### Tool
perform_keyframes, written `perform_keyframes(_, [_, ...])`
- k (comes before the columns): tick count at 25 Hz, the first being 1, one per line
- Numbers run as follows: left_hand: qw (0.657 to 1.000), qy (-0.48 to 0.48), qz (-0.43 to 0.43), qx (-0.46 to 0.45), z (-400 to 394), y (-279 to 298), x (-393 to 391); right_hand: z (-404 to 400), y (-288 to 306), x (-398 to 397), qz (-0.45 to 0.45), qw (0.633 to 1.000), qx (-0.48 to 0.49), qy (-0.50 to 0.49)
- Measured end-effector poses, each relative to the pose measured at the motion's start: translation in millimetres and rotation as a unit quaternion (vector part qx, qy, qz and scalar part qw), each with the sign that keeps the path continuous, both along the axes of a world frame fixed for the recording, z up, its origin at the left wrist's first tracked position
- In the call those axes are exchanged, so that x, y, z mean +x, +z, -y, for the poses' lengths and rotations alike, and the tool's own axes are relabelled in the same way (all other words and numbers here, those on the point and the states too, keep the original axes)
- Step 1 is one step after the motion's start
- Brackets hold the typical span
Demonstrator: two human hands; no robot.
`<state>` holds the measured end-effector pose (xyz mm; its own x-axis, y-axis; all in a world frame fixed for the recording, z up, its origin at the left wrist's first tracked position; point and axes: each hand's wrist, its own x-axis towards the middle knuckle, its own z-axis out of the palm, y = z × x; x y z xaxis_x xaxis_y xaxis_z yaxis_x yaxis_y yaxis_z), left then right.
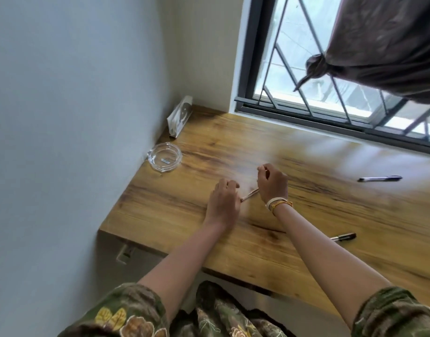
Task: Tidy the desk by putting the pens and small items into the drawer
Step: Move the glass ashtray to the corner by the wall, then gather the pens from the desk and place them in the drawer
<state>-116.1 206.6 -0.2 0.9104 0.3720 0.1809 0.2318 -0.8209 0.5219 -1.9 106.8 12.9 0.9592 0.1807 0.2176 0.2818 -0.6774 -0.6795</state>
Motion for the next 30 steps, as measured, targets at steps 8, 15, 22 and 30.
perform_keyframes(8, [0.983,-0.02,-0.166,-0.079,39,10,57,103,-17,-6,-0.026,0.997,-0.064,-0.015])
perform_keyframes(15, [0.906,0.077,-0.168,-0.381,74,14,45,113,-15,-20,-0.054,0.998,-0.029,0.025])
perform_keyframes(22, [0.557,0.112,-0.07,-0.82,103,12,30,149,-2,-28,-0.063,0.997,0.043,-0.011])
perform_keyframes(30, [0.635,0.102,-0.054,-0.764,124,10,27,191,8,-42,-0.124,0.966,-0.113,-0.199])
